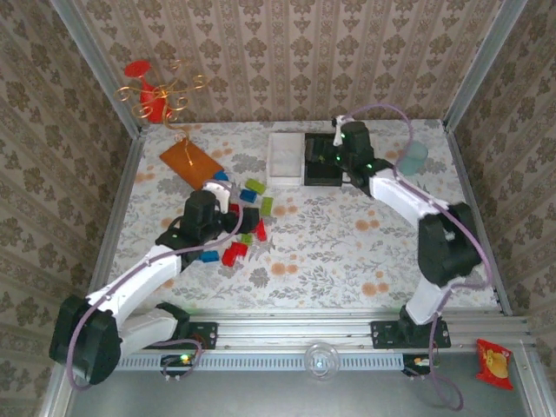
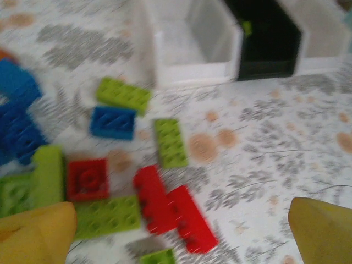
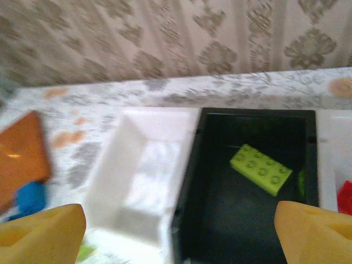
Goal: Sort the legos into containers by color
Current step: Pick up the lego from the middle-left of the table.
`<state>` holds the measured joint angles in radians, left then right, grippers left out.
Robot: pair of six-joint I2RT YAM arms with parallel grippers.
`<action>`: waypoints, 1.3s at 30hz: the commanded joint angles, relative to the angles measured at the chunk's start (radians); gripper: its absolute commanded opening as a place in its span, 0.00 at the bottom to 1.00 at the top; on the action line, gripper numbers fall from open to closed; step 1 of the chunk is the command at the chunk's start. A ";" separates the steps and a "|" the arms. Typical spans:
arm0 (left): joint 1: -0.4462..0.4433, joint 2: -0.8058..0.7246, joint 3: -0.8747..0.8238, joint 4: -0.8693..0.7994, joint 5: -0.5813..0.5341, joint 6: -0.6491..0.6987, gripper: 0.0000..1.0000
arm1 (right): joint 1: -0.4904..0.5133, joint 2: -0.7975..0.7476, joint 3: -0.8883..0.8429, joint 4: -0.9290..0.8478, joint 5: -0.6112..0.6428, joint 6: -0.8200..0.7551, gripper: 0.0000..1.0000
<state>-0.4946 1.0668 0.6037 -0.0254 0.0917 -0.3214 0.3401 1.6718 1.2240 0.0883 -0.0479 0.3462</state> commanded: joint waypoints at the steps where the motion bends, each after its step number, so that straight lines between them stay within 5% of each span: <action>1: 0.072 -0.030 -0.020 -0.140 -0.016 -0.030 1.00 | 0.042 -0.111 -0.174 0.004 -0.089 0.036 0.90; 6: 0.124 0.013 -0.003 -0.166 -0.052 -0.022 0.99 | 0.103 -0.263 -0.324 -0.109 -0.003 -0.076 0.91; 14: 0.262 0.231 0.088 -0.096 -0.100 -0.040 0.95 | 0.142 -0.358 -0.478 0.065 0.021 -0.065 0.91; 26: 0.345 0.513 0.250 -0.148 -0.082 0.012 0.66 | 0.173 -0.432 -0.534 0.072 0.060 -0.070 0.91; 39: 0.376 0.603 0.301 -0.163 -0.040 -0.007 0.44 | 0.174 -0.409 -0.521 0.060 0.048 -0.061 0.91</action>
<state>-0.1337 1.6550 0.8799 -0.1589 0.0261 -0.3206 0.5114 1.2594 0.7002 0.1326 -0.0113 0.2909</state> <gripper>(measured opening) 0.443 0.910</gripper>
